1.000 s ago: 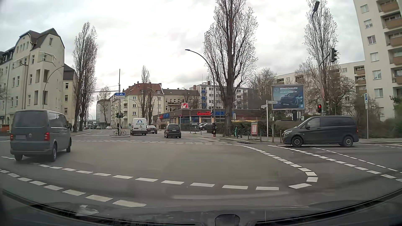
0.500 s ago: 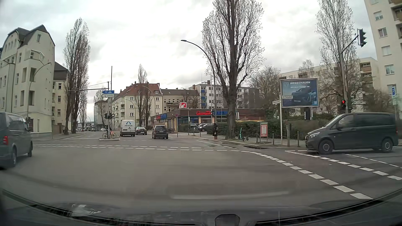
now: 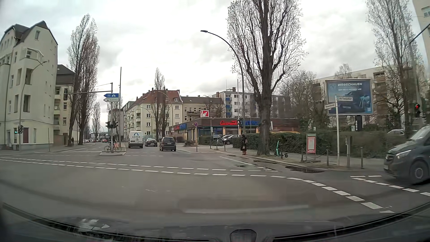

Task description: Follow the waypoints while adhering to traffic rules and regulations

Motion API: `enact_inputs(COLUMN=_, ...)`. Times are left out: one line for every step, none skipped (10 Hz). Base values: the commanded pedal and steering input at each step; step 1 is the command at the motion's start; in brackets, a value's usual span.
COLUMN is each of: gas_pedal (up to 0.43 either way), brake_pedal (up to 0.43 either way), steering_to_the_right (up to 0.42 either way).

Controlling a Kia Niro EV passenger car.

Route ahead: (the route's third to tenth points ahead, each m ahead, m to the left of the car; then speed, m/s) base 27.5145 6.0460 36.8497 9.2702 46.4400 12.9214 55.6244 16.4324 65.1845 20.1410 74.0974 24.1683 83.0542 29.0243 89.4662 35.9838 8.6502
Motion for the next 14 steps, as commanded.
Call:
enact_inputs(gas_pedal=0.138, brake_pedal=0.012, steering_to_the_right=-0.063)
enact_inputs(gas_pedal=0.138, brake_pedal=0.012, steering_to_the_right=-0.065)
enact_inputs(gas_pedal=0.138, brake_pedal=0.012, steering_to_the_right=-0.065)
enact_inputs(gas_pedal=0.098, brake_pedal=0.012, steering_to_the_right=-0.064)
enact_inputs(gas_pedal=0.098, brake_pedal=0.012, steering_to_the_right=-0.061)
enact_inputs(gas_pedal=0.098, brake_pedal=0.012, steering_to_the_right=-0.061)
enact_inputs(gas_pedal=0.098, brake_pedal=0.012, steering_to_the_right=-0.061)
enact_inputs(gas_pedal=0.098, brake_pedal=0.012, steering_to_the_right=-0.061)
enact_inputs(gas_pedal=0.098, brake_pedal=0.012, steering_to_the_right=-0.061)
enact_inputs(gas_pedal=0.098, brake_pedal=0.012, steering_to_the_right=-0.06)
enact_inputs(gas_pedal=0.118, brake_pedal=0.012, steering_to_the_right=-0.06)
enact_inputs(gas_pedal=0.118, brake_pedal=0.012, steering_to_the_right=-0.06)
enact_inputs(gas_pedal=0.118, brake_pedal=0.012, steering_to_the_right=-0.059)
enact_inputs(gas_pedal=0.13, brake_pedal=0.012, steering_to_the_right=-0.06)
